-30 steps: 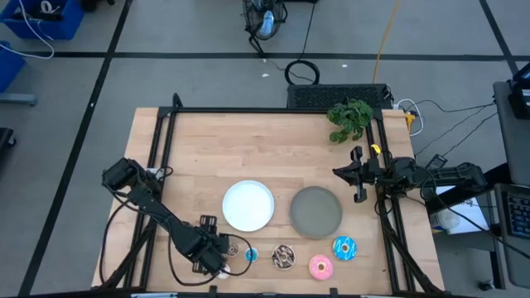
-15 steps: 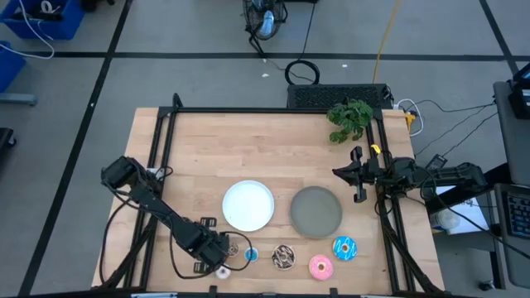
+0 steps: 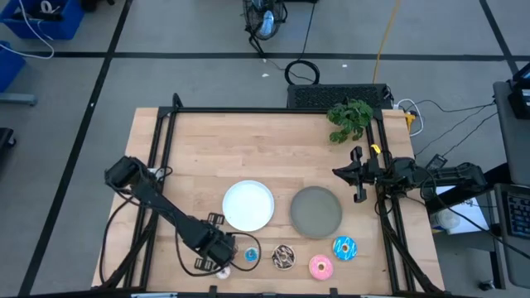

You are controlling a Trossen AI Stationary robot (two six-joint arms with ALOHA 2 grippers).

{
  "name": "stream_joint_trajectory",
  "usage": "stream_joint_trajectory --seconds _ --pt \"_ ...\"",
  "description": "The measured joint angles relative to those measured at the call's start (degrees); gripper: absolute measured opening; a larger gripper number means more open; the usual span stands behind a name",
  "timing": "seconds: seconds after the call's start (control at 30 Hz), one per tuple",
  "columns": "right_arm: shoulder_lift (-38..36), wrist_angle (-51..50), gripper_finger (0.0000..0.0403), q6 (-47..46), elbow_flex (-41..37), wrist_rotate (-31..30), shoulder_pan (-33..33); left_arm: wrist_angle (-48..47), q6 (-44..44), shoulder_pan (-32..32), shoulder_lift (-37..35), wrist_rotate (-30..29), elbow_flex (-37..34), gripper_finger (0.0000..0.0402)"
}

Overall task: Pick & Place donuts
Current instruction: Put the small orange donut on the white plate

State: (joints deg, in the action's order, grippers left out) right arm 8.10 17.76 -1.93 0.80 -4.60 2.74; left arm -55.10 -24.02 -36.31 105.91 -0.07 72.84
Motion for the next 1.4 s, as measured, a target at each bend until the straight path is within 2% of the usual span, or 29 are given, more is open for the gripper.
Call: stream_joint_trajectory --seconds 0.13,0.3,0.4,0.57,0.73,0.8,1.03,1.4 --pt "0.0 0.1 0.0 0.0 0.0 0.0 0.0 -7.0 6.3 3.2 0.0 -2.3 5.5 0.0016" --pt "0.0 1.6 0.0 -1.1 0.0 0.2 0.0 -10.9 14.1 11.0 -0.1 -7.6 8.8 0.0013" --pt "0.0 1.6 0.0 -1.1 0.0 0.2 0.0 -9.6 20.6 16.9 -0.1 -8.2 8.4 0.0021" --pt "0.0 1.4 0.0 -0.4 0.1 0.2 0.0 -5.0 28.1 27.4 -0.1 -7.9 7.9 0.0008" --pt "0.0 1.4 0.0 0.2 0.1 0.2 0.0 0.5 30.6 34.5 -0.2 -3.2 6.5 0.0025" --pt "0.0 1.4 0.0 0.6 0.1 0.2 0.0 3.4 31.6 35.5 -0.2 -1.3 4.9 0.0027" --pt "0.0 1.3 0.0 1.1 0.1 0.2 0.0 9.0 33.2 35.0 -0.2 -0.8 0.1 0.001" --pt "0.0 1.3 0.0 1.1 0.0 0.2 0.0 12.4 31.0 35.0 -0.2 2.0 -3.8 0.0112"
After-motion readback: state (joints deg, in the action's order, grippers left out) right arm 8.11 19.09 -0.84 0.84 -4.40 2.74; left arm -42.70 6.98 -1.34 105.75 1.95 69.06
